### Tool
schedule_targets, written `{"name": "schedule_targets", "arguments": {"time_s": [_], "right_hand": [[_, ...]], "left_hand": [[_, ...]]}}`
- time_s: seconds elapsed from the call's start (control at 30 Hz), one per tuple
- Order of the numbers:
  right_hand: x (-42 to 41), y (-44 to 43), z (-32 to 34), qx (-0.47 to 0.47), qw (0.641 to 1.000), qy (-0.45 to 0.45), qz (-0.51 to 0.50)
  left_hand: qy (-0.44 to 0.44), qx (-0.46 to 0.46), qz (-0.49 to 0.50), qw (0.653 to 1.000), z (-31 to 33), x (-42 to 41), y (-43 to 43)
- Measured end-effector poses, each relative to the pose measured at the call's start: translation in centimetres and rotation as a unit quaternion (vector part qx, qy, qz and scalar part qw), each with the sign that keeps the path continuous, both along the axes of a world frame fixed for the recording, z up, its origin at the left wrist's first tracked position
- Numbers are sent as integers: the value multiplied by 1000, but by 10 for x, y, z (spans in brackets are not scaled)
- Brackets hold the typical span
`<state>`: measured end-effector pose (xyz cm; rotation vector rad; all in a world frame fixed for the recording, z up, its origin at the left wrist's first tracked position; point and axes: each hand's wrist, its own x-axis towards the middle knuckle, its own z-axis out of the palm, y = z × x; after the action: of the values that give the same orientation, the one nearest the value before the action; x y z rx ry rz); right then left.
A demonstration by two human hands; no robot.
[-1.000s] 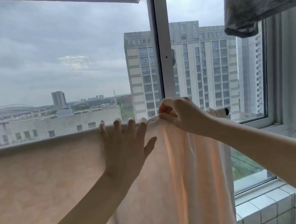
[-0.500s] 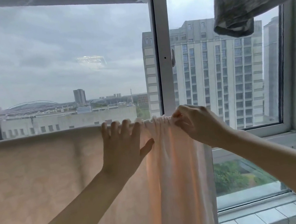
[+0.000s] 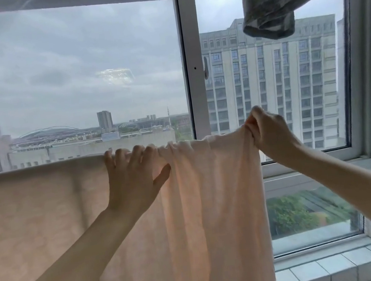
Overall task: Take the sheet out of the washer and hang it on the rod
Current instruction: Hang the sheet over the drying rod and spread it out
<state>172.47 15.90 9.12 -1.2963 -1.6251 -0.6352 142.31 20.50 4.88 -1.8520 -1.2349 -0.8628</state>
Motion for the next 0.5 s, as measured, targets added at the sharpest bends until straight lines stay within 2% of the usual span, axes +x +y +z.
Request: {"name": "schedule_targets", "arguments": {"time_s": [0.23, 0.4, 0.5], "right_hand": [[23, -9, -19, -121, 991, -30, -45], [-19, -9, -3, -96, 994, -12, 57], [-53, -2, 1, -105, 987, -55, 110]], "left_hand": [[-23, 1, -23, 999, -1, 8, 2], [-27, 14, -30, 999, -2, 6, 1], [-26, 20, -31, 999, -2, 3, 0]]}}
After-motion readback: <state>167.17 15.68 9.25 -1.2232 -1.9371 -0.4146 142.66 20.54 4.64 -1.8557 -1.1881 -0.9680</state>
